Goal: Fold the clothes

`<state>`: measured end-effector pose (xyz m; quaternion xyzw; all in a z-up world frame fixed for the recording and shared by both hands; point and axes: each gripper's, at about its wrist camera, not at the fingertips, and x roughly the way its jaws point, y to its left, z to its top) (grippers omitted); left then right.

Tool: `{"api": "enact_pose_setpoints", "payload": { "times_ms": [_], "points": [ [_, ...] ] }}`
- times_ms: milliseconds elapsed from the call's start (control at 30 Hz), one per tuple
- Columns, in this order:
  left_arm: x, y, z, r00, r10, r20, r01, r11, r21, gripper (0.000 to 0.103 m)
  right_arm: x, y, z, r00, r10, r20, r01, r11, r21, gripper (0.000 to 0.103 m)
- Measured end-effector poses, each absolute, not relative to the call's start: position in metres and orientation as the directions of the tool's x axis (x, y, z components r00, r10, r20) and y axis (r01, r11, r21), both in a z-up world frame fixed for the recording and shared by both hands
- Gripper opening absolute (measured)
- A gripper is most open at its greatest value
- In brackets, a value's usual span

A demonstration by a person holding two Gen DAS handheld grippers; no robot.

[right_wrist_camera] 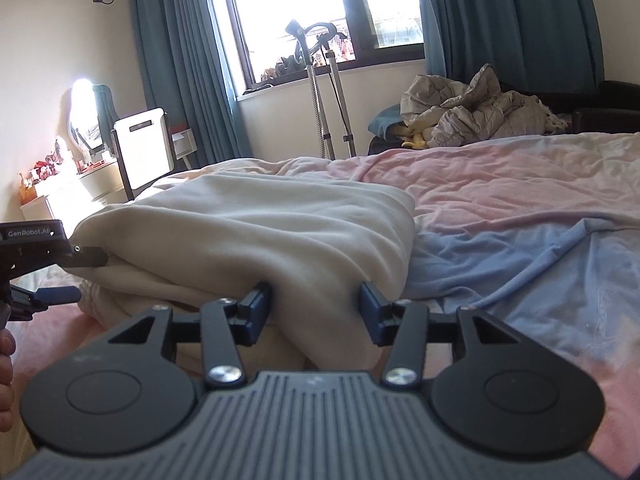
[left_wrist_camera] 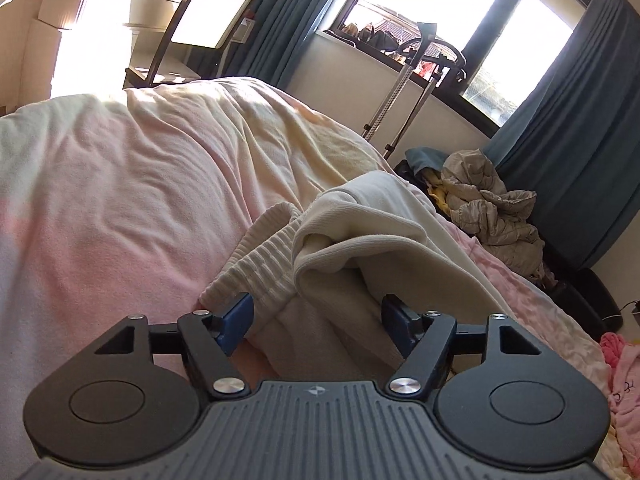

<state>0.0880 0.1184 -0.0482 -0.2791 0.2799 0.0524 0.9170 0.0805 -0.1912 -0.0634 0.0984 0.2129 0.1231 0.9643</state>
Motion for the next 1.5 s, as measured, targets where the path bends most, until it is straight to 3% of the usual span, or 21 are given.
{"api": "enact_pose_setpoints", "payload": {
  "times_ms": [167, 467, 667, 767, 833, 967, 1100, 1300, 1400, 1500],
  "points": [
    [0.088, 0.133, -0.075, 0.786, -0.186, -0.59, -0.358, 0.641, -0.679, 0.082, 0.077, -0.2, -0.054, 0.895, 0.308, -0.322, -0.202, 0.924, 0.323, 0.051],
    [0.086, 0.163, -0.111, 0.824, -0.288, -0.488, -0.379, 0.361, -0.852, 0.084, 0.076, -0.215, -0.049, 0.913, 0.321, -0.251, -0.187, 0.877, 0.443, 0.051],
    [0.096, 0.165, -0.123, 0.842, -0.319, -0.435, -0.331, 0.332, -0.883, 0.08, 0.091, -0.241, -0.061, 0.906, 0.317, -0.281, -0.098, 0.802, 0.589, 0.052],
    [0.103, 0.167, -0.129, 0.847, -0.322, -0.423, -0.319, 0.328, -0.889, 0.077, 0.106, -0.256, -0.07, 0.895, 0.329, -0.302, -0.049, 0.744, 0.666, 0.06],
    [0.106, 0.168, -0.132, 0.848, -0.316, -0.425, -0.322, 0.33, -0.887, 0.067, 0.12, -0.264, -0.076, 0.881, 0.345, -0.323, -0.017, 0.706, 0.708, 0.062],
    [0.106, 0.164, -0.135, 0.857, -0.303, -0.417, -0.309, 0.344, -0.886, 0.067, 0.146, -0.262, -0.083, 0.852, 0.388, -0.35, -0.02, 0.693, 0.72, 0.062],
    [0.112, 0.16, -0.133, 0.856, -0.296, -0.424, -0.305, 0.373, -0.876, 0.072, 0.169, -0.266, -0.097, 0.839, 0.427, -0.337, -0.008, 0.628, 0.778, 0.074],
    [0.129, 0.145, -0.127, 0.855, -0.275, -0.44, -0.277, 0.475, -0.835, 0.076, 0.2, -0.259, -0.116, 0.789, 0.505, -0.35, -0.016, 0.586, 0.81, 0.077],
    [0.129, 0.145, -0.127, 0.861, -0.263, -0.435, -0.282, 0.464, -0.84, 0.071, 0.201, -0.256, -0.115, 0.793, 0.496, -0.353, -0.021, 0.602, 0.798, 0.073],
    [0.128, 0.146, -0.126, 0.862, -0.271, -0.429, -0.285, 0.44, -0.851, 0.056, 0.2, -0.254, -0.112, 0.807, 0.472, -0.355, -0.026, 0.629, 0.777, 0.058]
  ]
}}
